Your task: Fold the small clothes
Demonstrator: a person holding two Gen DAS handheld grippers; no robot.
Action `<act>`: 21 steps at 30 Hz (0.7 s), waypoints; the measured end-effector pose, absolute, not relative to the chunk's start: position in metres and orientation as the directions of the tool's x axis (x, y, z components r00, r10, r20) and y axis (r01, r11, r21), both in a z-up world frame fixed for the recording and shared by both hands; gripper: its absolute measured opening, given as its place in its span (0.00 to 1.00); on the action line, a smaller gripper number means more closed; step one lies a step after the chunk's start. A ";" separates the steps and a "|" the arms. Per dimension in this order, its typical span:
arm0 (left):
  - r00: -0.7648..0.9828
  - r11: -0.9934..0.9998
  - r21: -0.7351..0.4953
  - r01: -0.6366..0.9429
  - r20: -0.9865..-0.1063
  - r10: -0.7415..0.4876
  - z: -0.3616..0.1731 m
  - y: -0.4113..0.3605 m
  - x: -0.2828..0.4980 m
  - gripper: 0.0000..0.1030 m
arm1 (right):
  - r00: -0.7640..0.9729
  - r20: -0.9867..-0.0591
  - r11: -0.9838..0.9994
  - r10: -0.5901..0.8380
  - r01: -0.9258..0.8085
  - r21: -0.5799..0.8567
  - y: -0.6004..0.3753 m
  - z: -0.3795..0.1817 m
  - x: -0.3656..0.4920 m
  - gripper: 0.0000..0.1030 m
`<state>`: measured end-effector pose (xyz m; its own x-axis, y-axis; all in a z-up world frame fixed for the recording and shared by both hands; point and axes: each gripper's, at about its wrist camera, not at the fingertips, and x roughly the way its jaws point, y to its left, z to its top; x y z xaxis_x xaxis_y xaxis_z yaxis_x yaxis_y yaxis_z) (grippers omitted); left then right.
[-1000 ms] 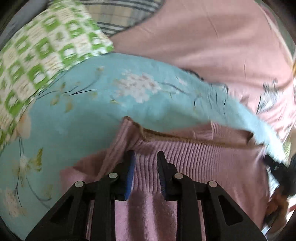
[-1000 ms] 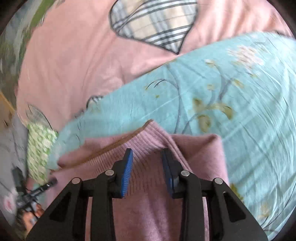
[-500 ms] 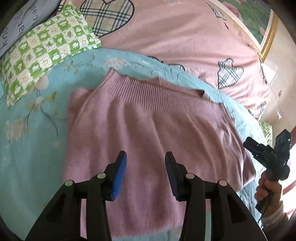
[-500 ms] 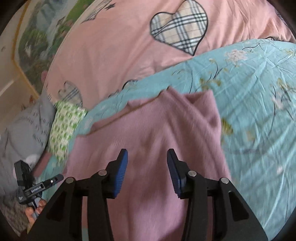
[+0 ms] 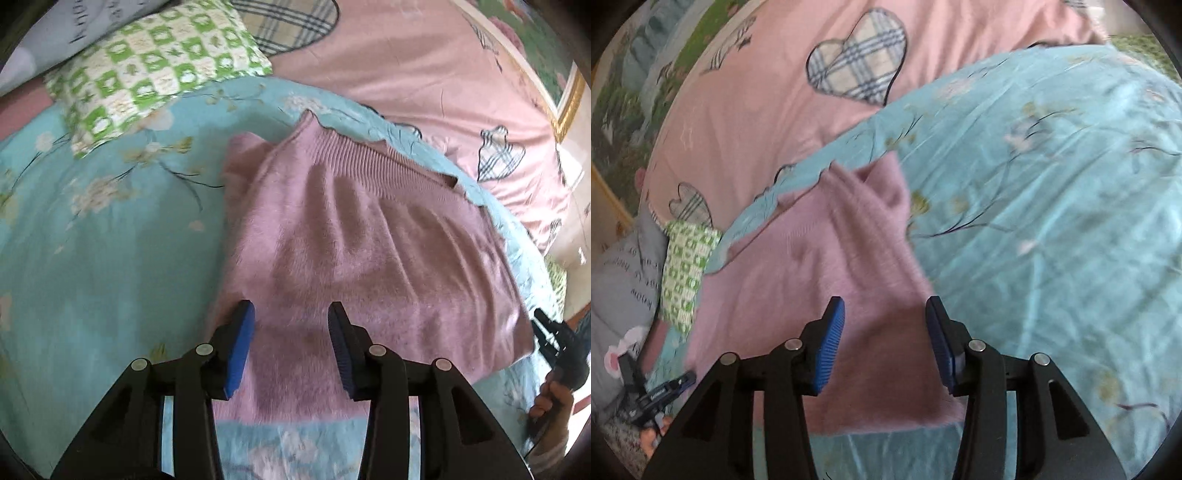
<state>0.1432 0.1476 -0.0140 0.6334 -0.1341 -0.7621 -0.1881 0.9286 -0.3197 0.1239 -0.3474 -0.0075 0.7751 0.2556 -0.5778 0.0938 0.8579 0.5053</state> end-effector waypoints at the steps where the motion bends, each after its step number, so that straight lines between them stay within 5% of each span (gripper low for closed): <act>1: 0.641 0.923 -0.333 -0.195 -0.756 -0.137 -0.012 0.148 0.136 0.42 | 0.781 -0.564 0.848 0.267 0.087 0.522 -0.349 -0.007 0.121 0.46; 12: 0.652 0.875 -0.428 -0.227 -0.734 -0.190 -0.014 0.136 0.081 0.44 | 0.797 -0.440 0.834 0.414 -0.138 0.534 -0.318 -0.005 0.087 0.46; 21: 0.640 0.828 -0.488 -0.275 -0.736 -0.222 -0.036 0.128 0.078 0.46 | 0.765 -0.434 0.849 0.476 -0.271 0.454 -0.286 -0.008 0.077 0.54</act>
